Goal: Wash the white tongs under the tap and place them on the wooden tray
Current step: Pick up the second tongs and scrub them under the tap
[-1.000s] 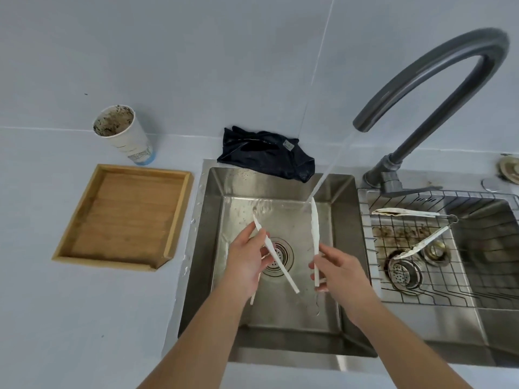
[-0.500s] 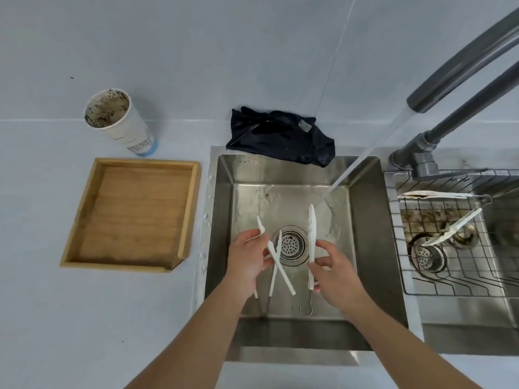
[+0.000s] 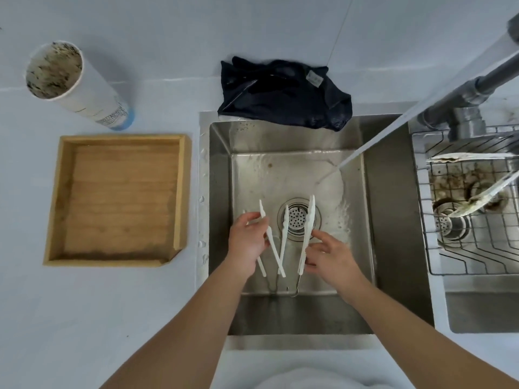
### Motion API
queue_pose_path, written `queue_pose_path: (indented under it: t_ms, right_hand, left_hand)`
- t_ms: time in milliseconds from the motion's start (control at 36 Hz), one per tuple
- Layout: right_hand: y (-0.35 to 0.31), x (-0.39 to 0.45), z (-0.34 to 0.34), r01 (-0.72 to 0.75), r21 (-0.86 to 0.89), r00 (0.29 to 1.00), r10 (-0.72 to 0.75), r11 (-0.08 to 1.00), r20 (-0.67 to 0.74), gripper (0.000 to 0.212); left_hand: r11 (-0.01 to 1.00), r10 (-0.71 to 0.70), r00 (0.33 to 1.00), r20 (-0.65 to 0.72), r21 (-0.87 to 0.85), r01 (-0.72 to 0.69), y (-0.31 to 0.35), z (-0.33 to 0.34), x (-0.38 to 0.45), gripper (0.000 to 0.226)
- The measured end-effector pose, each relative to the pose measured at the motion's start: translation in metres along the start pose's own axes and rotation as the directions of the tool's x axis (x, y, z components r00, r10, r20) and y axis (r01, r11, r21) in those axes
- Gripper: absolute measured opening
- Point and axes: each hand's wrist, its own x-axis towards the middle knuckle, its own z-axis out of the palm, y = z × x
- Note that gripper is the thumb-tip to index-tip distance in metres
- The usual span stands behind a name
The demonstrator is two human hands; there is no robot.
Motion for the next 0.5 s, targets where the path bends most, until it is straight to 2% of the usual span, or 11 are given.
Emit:
queue_pose_path:
  t_ms: [194,306,500]
  right_hand:
    - [0.008,0.018,0.004,-0.084,0.053,0.992,0.079,0.995,0.100,0.047]
    - [0.011,0.023,0.008,-0.085,0.049,0.988,0.078,0.995,0.134,0.034]
    - [0.020,0.036,0.016,-0.103,0.062,0.990,0.096,0.993,0.104,0.031]
  left_hand:
    - [0.993,-0.004,0.999,-0.036,0.114,0.008,-0.008,-0.001,0.013,0.014]
    - [0.984,-0.017,1.000,-0.007,0.175,0.018,-0.010,-0.002,0.018,0.018]
    - [0.955,-0.016,1.000,0.006,0.295,0.013,-0.011,-0.003,0.023,0.035]
